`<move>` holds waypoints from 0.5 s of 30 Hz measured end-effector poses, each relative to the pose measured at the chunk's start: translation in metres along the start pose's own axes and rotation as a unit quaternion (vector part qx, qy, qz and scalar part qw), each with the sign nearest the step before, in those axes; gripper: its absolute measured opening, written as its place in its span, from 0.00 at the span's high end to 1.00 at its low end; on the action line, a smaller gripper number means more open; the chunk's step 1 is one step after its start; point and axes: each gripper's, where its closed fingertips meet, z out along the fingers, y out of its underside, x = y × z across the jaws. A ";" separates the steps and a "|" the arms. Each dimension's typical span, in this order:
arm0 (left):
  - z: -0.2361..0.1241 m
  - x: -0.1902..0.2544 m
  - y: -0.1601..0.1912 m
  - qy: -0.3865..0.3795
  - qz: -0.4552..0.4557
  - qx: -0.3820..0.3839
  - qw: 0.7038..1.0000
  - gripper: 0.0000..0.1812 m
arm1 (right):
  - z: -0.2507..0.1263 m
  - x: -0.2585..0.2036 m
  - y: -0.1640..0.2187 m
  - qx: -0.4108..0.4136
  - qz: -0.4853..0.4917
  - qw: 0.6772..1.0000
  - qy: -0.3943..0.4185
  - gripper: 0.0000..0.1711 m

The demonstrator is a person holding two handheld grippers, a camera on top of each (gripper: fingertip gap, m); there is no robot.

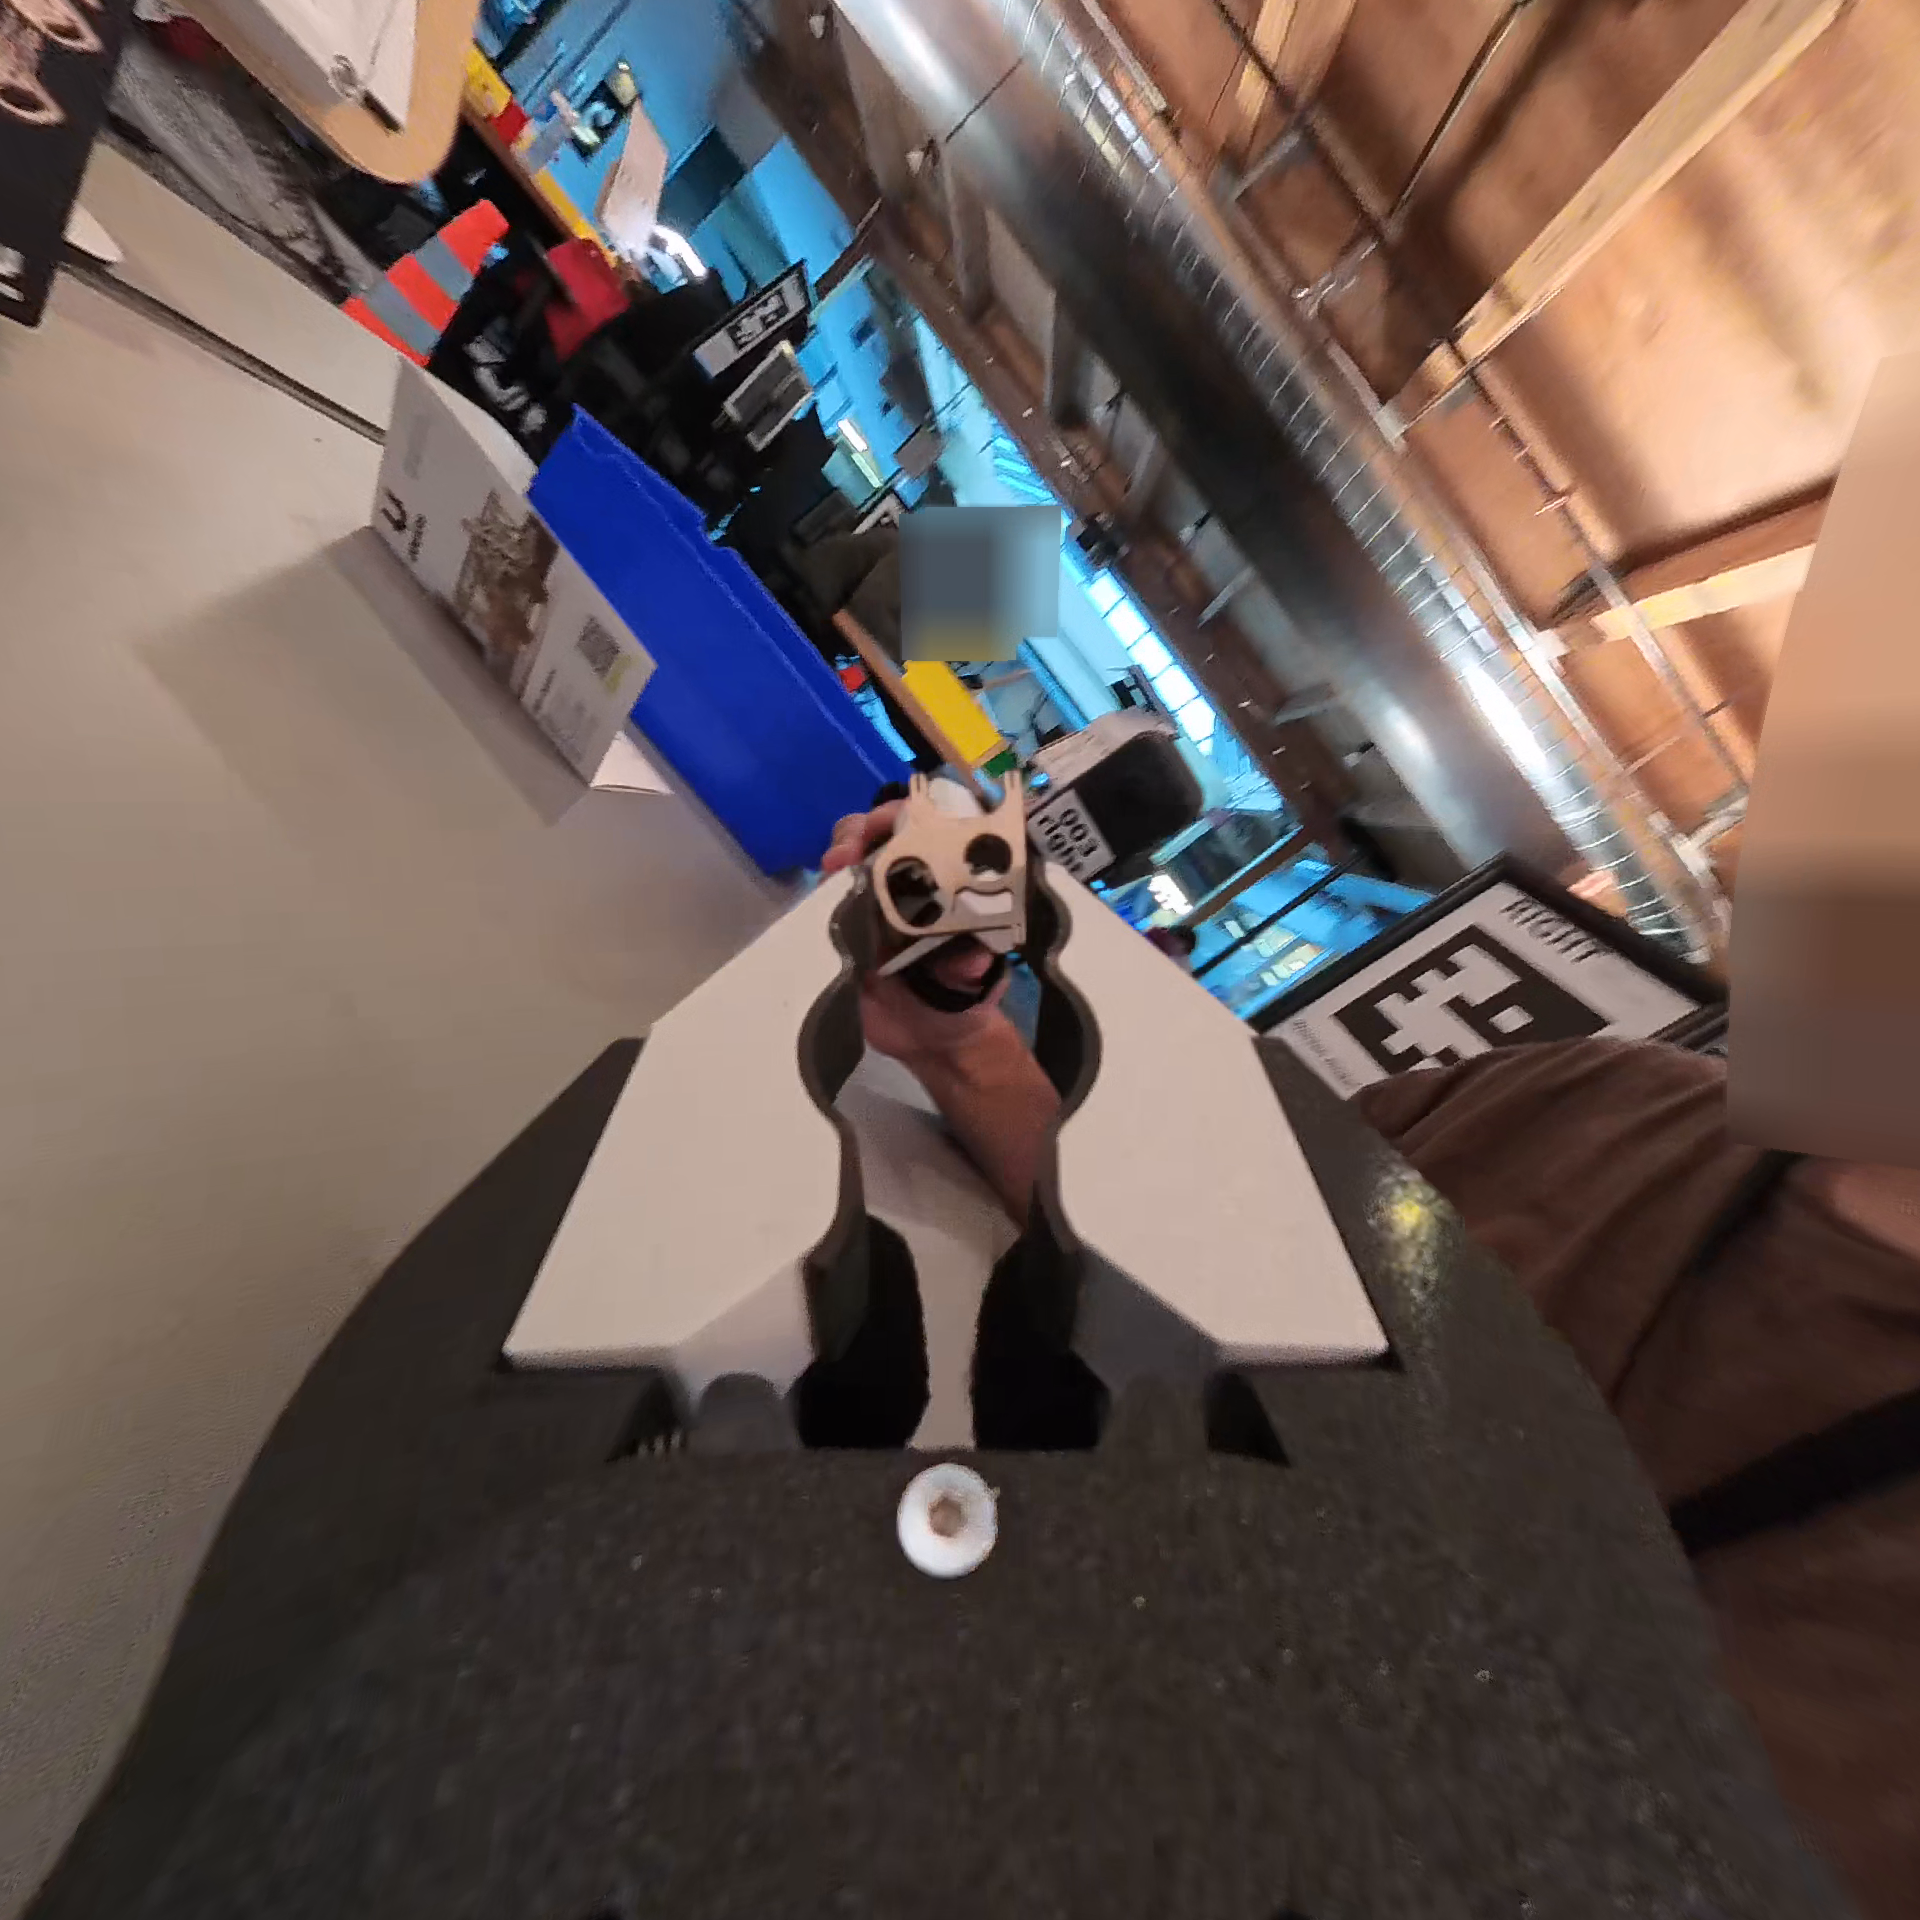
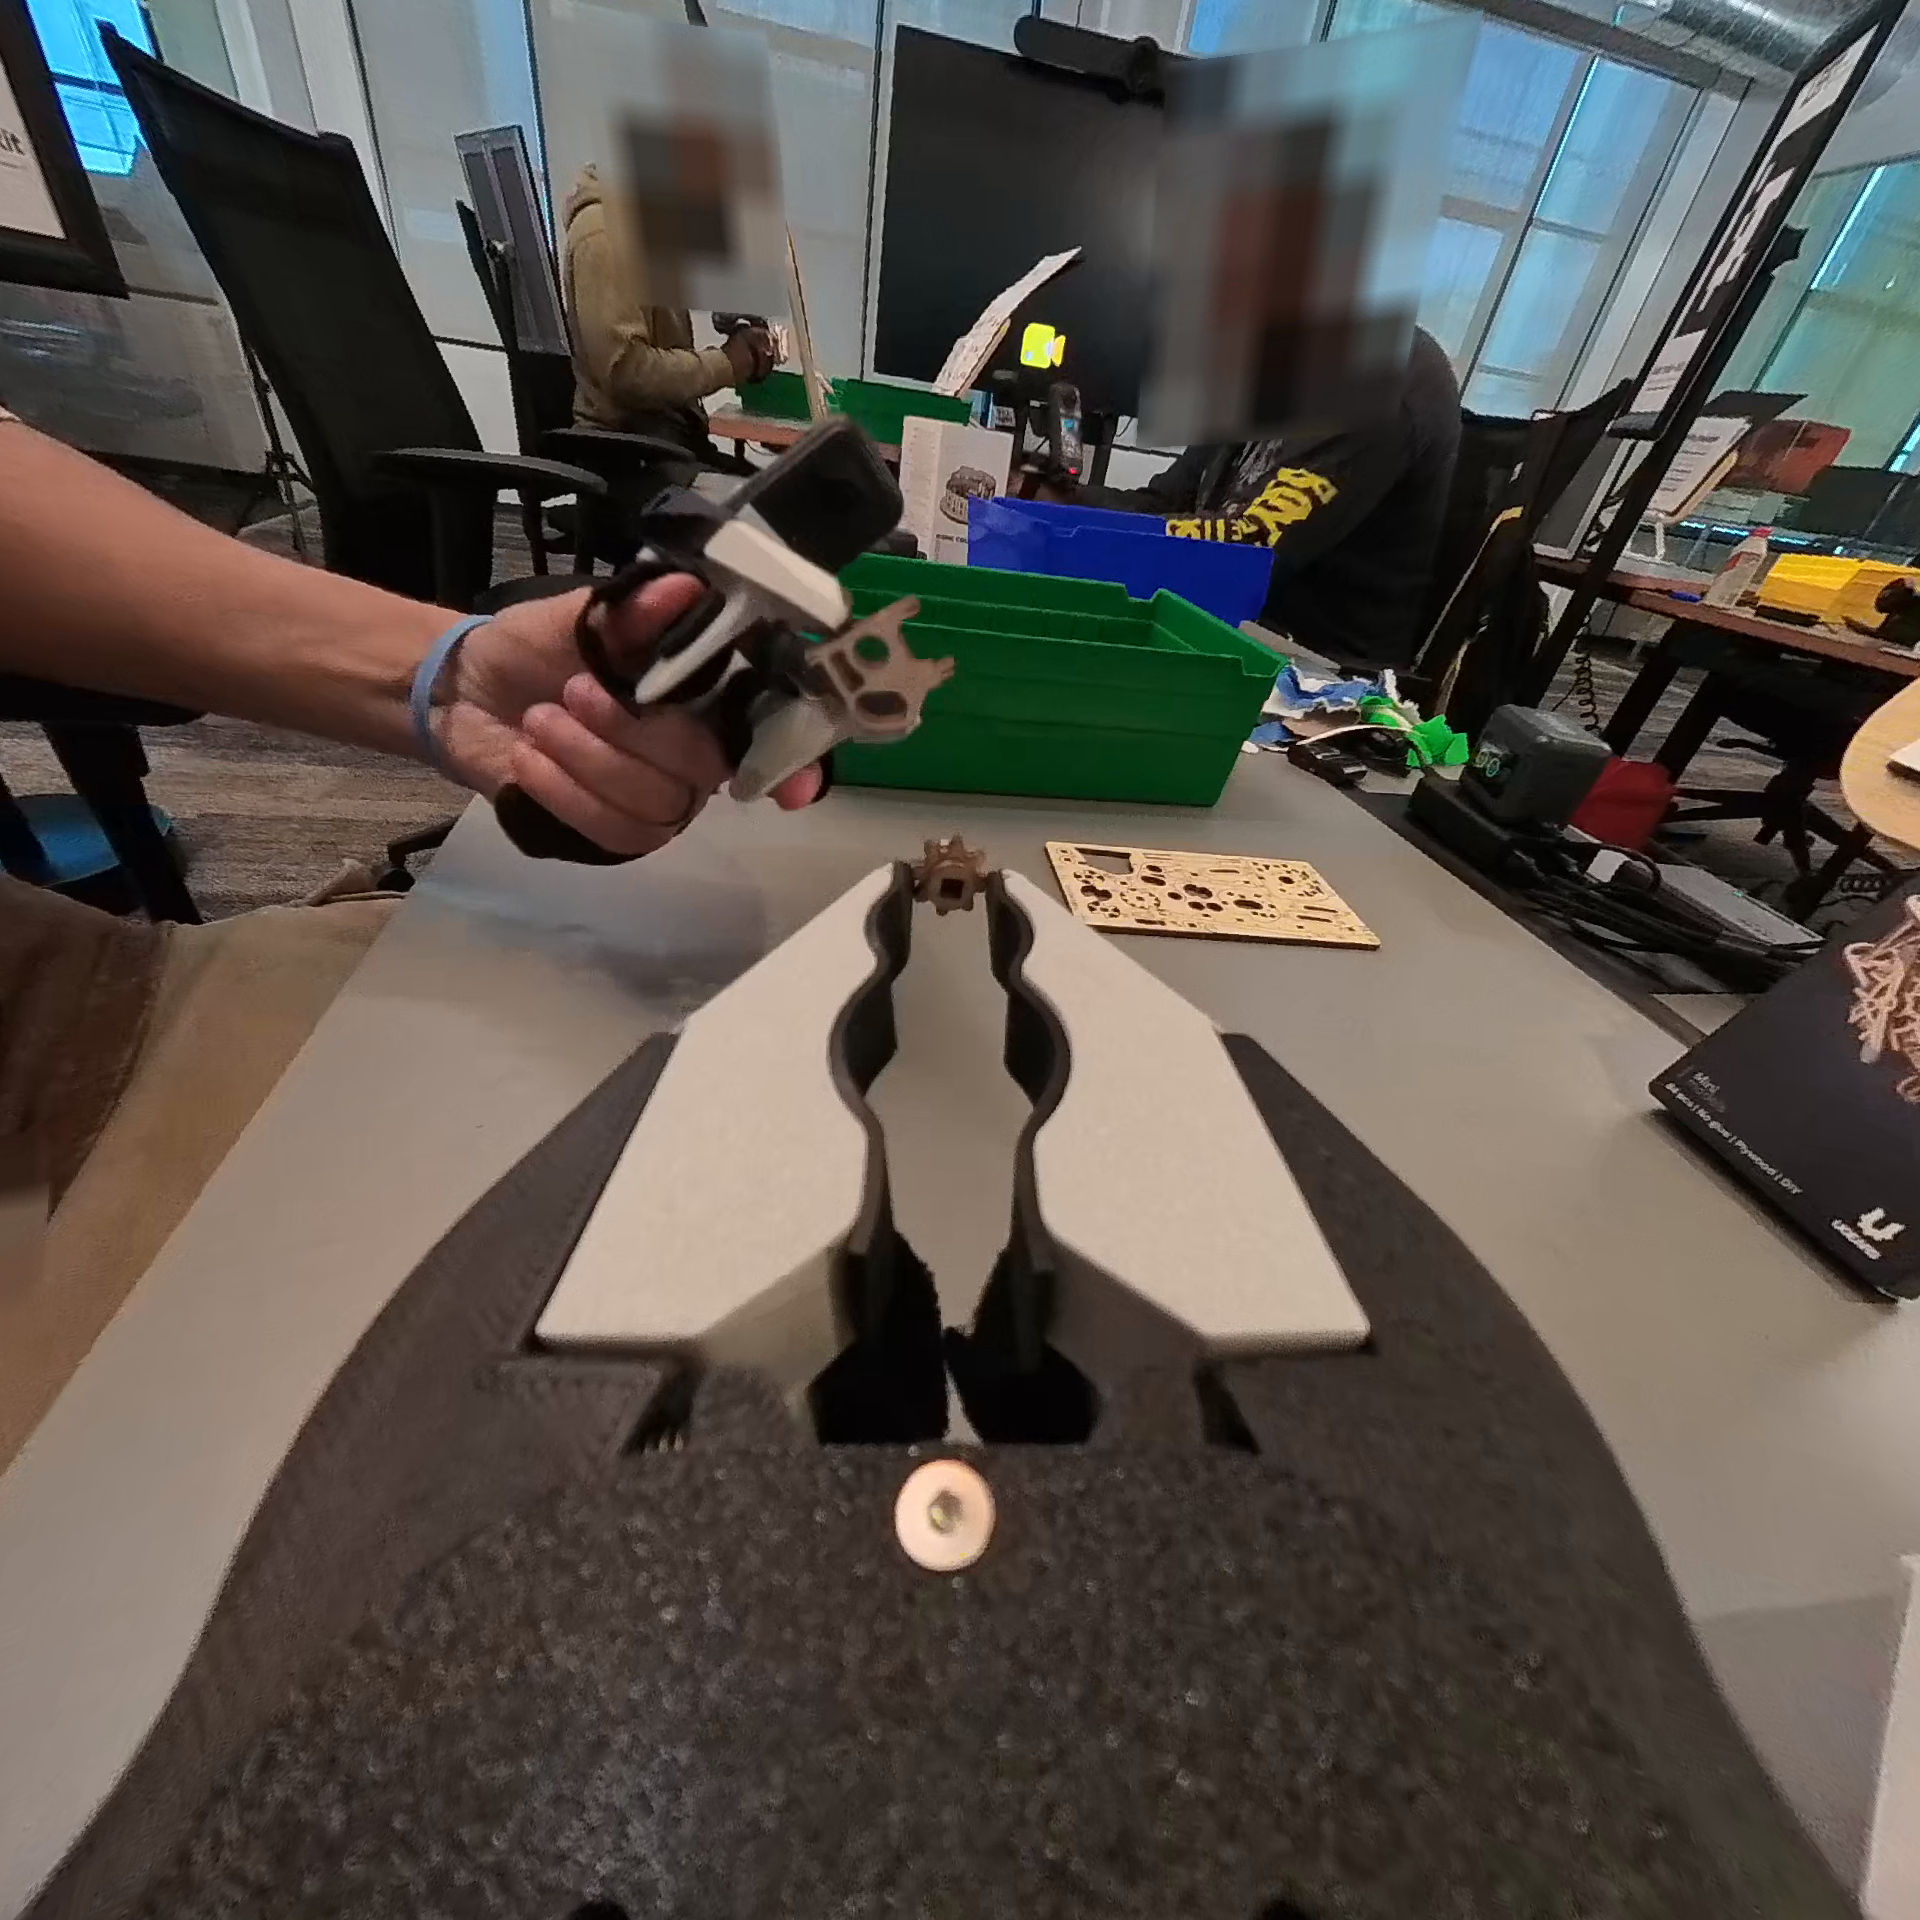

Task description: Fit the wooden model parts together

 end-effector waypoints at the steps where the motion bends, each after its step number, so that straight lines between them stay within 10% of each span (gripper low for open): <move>1: 0.000 0.002 -0.001 0.012 -0.013 0.005 1.000 0.86 | 0.000 0.000 0.001 -0.001 -0.003 1.000 0.001 0.92; 15: -0.001 0.010 -0.005 0.108 -0.091 0.008 0.990 0.85 | 0.003 0.009 0.002 0.016 -0.093 0.994 0.053 0.92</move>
